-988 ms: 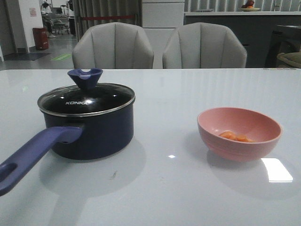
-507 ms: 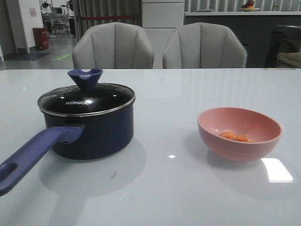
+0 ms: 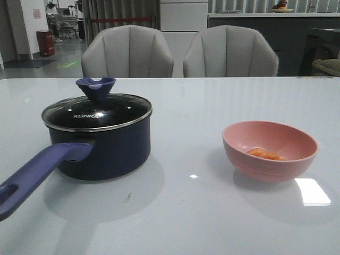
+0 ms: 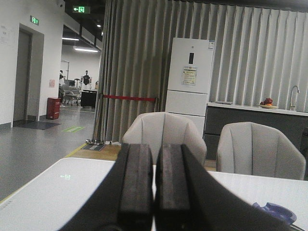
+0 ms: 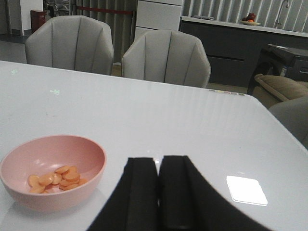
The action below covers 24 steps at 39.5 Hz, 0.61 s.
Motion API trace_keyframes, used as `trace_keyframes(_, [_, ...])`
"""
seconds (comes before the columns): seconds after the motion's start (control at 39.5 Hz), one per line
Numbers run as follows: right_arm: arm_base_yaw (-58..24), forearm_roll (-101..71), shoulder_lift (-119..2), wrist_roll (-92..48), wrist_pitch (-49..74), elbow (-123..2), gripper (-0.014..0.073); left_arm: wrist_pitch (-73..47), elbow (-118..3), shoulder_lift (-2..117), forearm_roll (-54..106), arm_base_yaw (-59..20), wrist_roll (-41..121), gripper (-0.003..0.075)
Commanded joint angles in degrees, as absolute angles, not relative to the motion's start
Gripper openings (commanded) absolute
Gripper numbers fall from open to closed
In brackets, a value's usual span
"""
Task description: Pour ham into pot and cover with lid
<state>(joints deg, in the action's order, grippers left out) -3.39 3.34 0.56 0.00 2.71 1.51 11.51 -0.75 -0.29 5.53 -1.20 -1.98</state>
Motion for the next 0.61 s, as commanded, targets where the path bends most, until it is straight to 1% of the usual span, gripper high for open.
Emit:
trace_keyframes(0.0, [-3.14, 4.09, 1.72, 0.30, -1.41, 1.24, 0.0139, 12.23, -5.98, -0.03, 5.03, -1.17, -2.08, 0.0112])
trace_keyframes(0.08, [-3.14, 4.09, 1.72, 0.30, -1.41, 1.24, 0.0139, 5.96, -10.82, 2.20, 4.24, -1.17, -2.08, 0.0112])
trace_keyframes(0.2, [-3.14, 4.09, 1.72, 0.30, -1.41, 1.24, 0.0139, -8.54, -20.03, 8.58, 3.12, -1.17, -2.08, 0.0112])
trace_keyframes(0.25, [-3.14, 4.09, 1.72, 0.30, -1.41, 1.24, 0.0139, -11.81, -22.43, 11.17, 3.12, -1.17, -2.08, 0.0112])
trace_keyframes(0.35, [-3.14, 4.09, 1.72, 0.30, -1.41, 1.24, 0.0139, -12.07, -23.20, 14.18, 4.16, -1.17, -2.08, 0.0112])
trace_keyframes(0.58, [-3.14, 4.09, 1.72, 0.30, -1.41, 1.24, 0.0139, -11.95, -22.58, 15.30, 4.35, -1.17, -2.08, 0.0112])
